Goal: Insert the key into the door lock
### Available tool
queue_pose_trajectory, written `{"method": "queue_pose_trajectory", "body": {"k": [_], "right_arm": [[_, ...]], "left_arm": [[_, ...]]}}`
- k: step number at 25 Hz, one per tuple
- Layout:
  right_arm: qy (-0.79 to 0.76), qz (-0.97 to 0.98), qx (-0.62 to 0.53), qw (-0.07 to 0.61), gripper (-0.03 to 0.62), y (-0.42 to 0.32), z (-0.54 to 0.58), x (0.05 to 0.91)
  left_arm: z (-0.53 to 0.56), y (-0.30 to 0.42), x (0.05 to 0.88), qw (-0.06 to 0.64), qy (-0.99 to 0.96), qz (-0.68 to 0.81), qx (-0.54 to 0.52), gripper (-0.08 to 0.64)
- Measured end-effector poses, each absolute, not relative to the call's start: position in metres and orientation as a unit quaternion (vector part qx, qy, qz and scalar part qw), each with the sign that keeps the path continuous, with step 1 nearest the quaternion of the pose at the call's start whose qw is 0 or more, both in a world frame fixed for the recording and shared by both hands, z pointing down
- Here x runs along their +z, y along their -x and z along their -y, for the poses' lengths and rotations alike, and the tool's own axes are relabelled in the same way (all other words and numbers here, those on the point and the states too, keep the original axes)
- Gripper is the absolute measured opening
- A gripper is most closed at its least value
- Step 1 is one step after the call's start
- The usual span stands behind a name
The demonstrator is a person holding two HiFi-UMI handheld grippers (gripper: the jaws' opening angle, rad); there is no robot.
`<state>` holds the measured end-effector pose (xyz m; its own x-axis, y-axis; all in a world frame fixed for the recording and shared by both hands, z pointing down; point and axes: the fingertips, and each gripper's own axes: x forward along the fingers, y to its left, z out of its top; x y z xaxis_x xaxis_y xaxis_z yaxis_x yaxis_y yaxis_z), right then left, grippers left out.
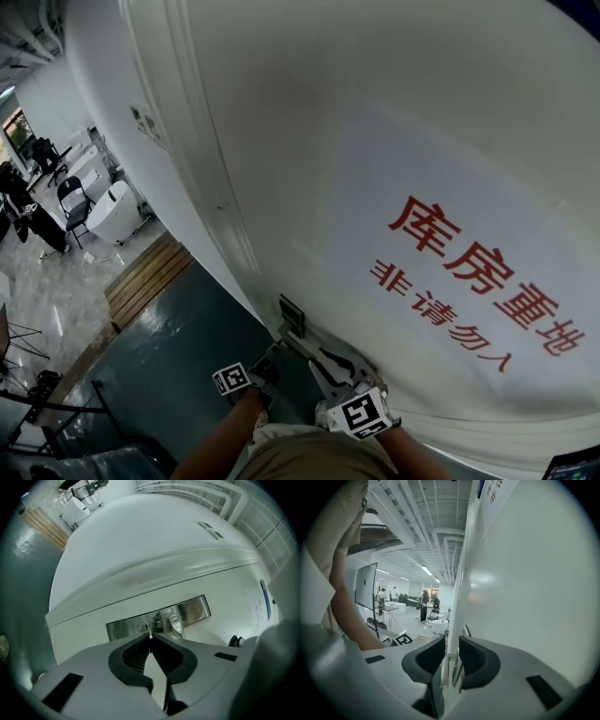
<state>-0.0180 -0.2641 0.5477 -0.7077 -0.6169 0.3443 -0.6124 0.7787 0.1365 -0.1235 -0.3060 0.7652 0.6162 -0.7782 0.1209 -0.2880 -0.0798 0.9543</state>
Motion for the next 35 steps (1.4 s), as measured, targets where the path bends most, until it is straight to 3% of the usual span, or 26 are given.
{"method": "queue_pose_trajectory", "body": {"k": [35], "right_arm": [[-0.363, 0.913, 0.001, 0.185, 0.097, 0.010, 0.263, 0.559]], "left_arm": [[0.328, 0.115, 0.772, 0.589, -0.691, 0.357, -0.219, 0.031]]}}
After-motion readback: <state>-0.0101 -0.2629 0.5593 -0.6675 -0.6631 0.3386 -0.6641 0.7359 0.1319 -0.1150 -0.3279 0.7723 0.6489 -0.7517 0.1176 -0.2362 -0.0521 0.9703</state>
